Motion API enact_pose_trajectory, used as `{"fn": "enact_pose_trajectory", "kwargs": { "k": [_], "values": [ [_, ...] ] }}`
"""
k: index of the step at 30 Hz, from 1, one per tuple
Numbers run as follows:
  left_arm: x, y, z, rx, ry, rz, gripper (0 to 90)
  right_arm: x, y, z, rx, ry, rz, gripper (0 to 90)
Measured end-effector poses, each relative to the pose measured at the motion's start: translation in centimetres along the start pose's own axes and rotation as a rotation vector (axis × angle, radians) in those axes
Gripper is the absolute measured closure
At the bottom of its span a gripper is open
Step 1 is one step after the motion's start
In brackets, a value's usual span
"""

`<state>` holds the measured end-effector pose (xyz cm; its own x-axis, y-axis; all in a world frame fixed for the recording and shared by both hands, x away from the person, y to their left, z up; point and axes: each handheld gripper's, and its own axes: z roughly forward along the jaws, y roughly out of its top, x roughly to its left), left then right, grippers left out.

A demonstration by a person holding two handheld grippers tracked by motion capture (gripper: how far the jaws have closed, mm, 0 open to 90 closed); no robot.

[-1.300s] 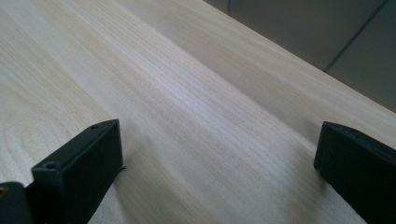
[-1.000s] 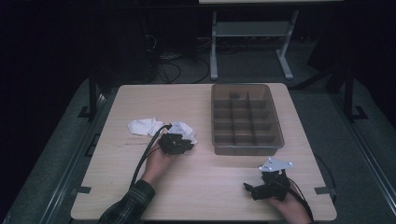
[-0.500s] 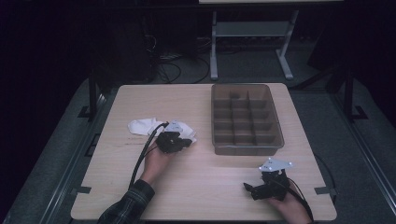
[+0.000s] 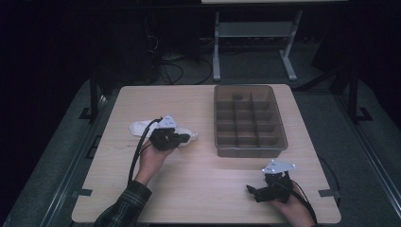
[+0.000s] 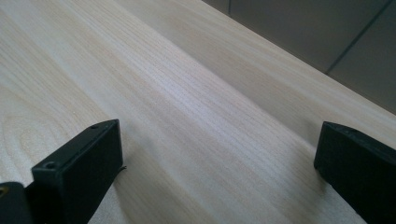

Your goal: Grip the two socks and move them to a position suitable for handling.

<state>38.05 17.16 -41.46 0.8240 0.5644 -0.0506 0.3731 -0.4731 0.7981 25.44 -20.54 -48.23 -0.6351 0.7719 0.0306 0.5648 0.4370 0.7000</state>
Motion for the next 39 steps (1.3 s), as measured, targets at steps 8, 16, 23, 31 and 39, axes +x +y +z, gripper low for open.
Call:
{"fn": "enact_pose_trajectory", "kwargs": {
  "k": [8, 16, 23, 31, 39],
  "values": [
    [0.0, 0.8, -2.2, -0.052, 0.006, -0.011, 88.4, 0.0, 0.0, 0.0, 0.001, 0.000, 0.001, 0.7],
    [0.0, 1.8, -4.5, -0.106, 0.019, -0.015, 88.4, 0.0, 0.0, 0.0, 0.001, 0.000, 0.001, 0.8],
    [-0.2, 2.5, -6.2, -0.135, 0.017, -0.011, 88.4, 0.0, 0.0, 0.0, 0.000, 0.000, 0.000, 0.8],
    [-1.1, 3.0, -8.2, -0.161, 0.016, -0.008, 88.4, 0.0, 0.0, 0.0, -0.002, -0.001, 0.002, 0.8],
    [-2.5, 3.1, -9.9, -0.169, 0.007, 0.011, 88.4, 0.0, 0.0, 0.0, -0.002, 0.001, 0.001, 0.7]
  ]
}}
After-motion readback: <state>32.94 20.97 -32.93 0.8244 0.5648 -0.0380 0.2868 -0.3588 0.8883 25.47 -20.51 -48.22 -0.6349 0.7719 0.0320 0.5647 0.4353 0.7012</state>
